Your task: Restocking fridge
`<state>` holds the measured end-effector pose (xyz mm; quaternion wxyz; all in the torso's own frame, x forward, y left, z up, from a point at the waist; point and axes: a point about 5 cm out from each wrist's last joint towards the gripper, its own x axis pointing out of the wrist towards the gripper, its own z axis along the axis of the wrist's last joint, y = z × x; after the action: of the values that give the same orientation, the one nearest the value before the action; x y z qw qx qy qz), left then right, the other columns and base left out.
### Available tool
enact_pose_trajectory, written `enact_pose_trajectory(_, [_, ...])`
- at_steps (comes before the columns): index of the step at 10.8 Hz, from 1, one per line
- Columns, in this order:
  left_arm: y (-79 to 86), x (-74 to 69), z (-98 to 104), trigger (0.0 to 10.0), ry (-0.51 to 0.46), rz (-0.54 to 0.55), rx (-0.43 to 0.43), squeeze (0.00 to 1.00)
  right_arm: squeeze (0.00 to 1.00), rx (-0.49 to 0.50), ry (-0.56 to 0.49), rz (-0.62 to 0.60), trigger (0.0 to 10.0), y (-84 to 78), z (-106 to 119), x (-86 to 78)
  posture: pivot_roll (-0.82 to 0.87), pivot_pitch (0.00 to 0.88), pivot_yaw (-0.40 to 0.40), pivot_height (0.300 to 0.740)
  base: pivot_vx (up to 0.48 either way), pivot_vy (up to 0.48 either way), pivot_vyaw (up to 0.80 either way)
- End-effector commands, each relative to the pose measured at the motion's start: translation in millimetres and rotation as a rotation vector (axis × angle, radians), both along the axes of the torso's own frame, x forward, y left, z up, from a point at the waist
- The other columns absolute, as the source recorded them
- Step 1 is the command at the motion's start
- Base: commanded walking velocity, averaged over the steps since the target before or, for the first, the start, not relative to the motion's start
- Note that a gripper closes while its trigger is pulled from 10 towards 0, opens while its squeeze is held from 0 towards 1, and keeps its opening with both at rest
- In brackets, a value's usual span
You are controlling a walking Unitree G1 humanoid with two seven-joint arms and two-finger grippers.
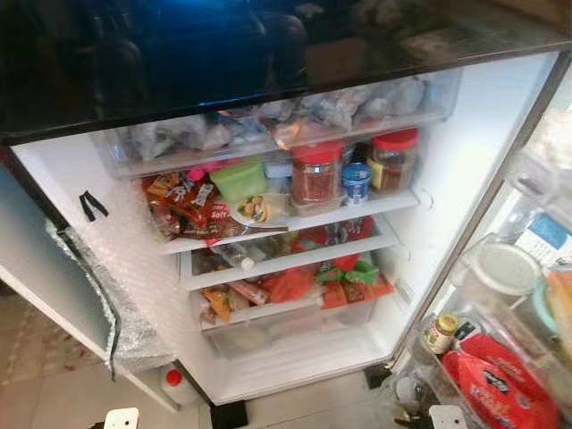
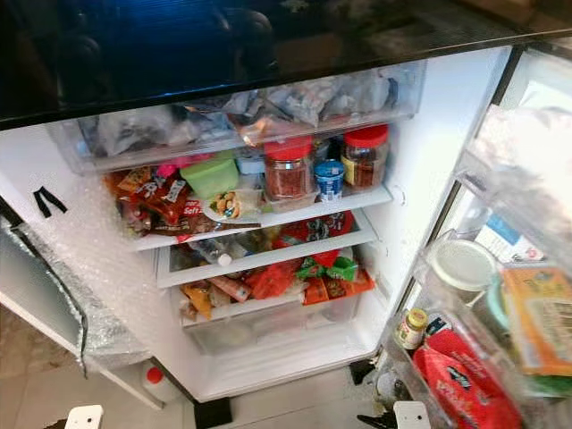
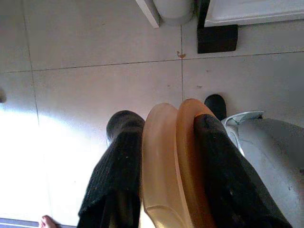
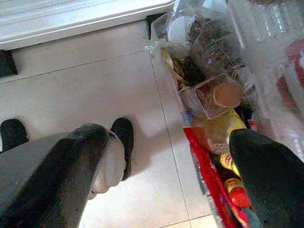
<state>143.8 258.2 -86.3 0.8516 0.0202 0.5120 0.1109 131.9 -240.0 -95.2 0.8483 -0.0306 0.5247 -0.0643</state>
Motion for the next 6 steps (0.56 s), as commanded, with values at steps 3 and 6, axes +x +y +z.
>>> enact_pose_trajectory(3, [1.9,-0.2,0.5,10.0,0.009,-0.015,0.013,0.0,0.0,0.008,-0.002,-0.013,10.0,0.4,-0.2,-0.4,-0.18,0.0,0.068,0.74,0.0,0.0,0.0])
enact_pose_trajectory(6, [1.5,-0.1,0.4,10.0,0.008,-0.013,0.01,0.0,0.0,0.008,-0.012,-0.029,10.0,-0.7,0.5,0.8,-0.18,0.0,0.067,0.74,0.0,0.0,0.0])
